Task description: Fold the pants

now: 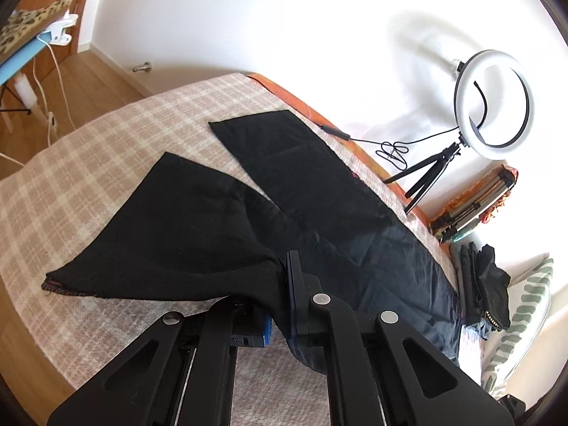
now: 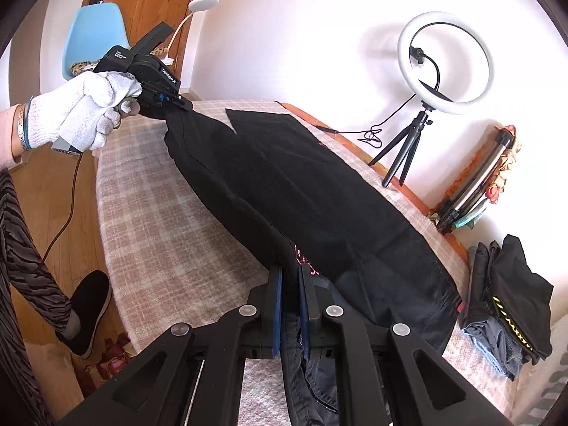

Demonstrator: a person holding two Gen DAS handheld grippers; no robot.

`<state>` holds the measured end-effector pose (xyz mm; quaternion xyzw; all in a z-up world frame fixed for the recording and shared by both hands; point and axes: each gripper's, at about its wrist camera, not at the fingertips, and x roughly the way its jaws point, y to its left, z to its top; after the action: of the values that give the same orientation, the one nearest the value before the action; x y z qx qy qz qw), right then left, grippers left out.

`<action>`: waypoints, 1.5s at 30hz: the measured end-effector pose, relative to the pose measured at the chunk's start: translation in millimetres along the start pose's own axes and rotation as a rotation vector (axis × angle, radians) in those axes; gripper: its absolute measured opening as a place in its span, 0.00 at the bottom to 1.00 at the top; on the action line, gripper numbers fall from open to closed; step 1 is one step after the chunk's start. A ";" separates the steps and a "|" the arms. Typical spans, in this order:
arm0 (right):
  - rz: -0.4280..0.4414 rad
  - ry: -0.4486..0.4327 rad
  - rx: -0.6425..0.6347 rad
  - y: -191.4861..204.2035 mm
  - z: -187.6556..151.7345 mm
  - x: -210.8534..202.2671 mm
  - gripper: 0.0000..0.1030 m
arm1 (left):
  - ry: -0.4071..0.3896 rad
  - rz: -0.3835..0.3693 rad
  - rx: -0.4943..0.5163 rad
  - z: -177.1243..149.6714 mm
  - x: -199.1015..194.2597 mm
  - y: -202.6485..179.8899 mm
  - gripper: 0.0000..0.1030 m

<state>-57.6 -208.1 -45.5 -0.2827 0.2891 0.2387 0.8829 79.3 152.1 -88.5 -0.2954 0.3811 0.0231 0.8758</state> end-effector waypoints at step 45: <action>0.001 0.155 0.609 -267.1 -47.3 70.3 0.81 | 0.144 0.224 0.268 110.8 226.8 -141.2 0.29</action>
<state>131.3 -414.0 -26.2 -0.0225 0.4139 0.1192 0.9022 350.0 53.1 -113.2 -0.1326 0.4729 0.0481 0.8698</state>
